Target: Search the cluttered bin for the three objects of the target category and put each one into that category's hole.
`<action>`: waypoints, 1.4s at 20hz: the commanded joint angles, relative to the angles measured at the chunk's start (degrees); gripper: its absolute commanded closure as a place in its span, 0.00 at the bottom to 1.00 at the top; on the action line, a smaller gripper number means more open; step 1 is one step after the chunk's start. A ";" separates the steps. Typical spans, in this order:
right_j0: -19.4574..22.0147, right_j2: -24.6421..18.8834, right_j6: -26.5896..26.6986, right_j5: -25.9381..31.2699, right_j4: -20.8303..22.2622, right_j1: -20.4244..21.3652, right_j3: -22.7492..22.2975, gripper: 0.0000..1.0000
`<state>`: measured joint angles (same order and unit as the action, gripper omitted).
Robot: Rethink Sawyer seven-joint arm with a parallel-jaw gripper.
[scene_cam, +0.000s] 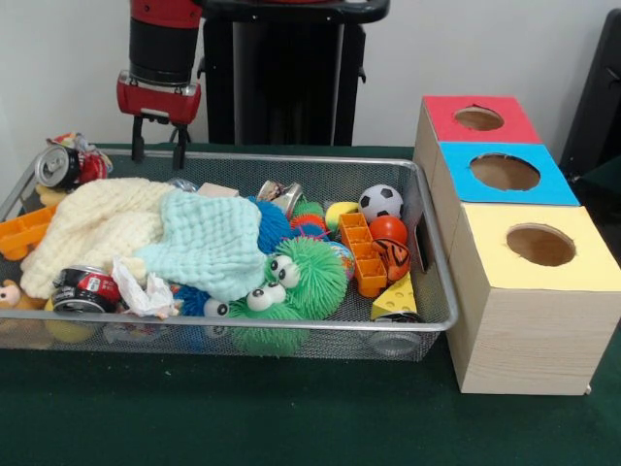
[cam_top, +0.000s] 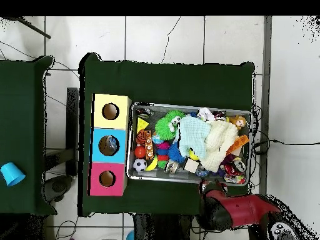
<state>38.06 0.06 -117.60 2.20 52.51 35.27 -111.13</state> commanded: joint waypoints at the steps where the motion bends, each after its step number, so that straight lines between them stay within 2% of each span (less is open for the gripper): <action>1: 0.29 -3.89 -1.37 1.63 -0.03 -1.50 2.12 0.00; 9: -0.24 -4.99 -2.83 3.87 -3.49 0.43 0.54 0.00; 18: 0.34 -6.17 -2.39 4.64 -5.47 1.57 -0.74 0.00; 28: -3.81 -3.59 -5.18 2.57 -8.09 0.17 -0.04 0.00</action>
<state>35.80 -0.36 -117.60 2.24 47.51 36.33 -111.98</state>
